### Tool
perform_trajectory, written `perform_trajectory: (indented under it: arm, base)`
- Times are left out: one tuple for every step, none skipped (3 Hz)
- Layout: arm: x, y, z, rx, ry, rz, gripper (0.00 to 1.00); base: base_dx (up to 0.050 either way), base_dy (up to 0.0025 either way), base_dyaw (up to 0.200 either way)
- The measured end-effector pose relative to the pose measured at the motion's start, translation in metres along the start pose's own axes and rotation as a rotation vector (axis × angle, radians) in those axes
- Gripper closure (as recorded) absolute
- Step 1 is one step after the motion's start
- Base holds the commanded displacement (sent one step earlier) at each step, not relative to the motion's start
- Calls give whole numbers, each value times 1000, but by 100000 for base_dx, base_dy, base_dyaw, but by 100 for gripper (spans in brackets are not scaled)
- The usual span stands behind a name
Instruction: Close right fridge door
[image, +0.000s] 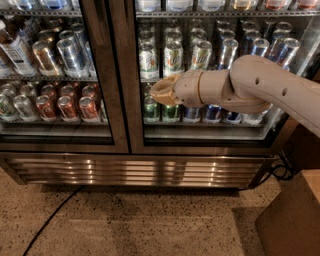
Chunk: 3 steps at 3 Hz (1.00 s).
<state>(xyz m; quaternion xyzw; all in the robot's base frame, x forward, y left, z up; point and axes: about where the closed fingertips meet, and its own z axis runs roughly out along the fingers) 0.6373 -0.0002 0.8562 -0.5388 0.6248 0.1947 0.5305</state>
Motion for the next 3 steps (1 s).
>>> perform_trajectory:
  arm:
    - [0,0,0,0,0,0,34]
    - [0,0,0,0,0,0,11]
    - [0,0,0,0,0,0,0]
  base:
    - [0,0,0]
    - [0,0,0]
    - [0,0,0]
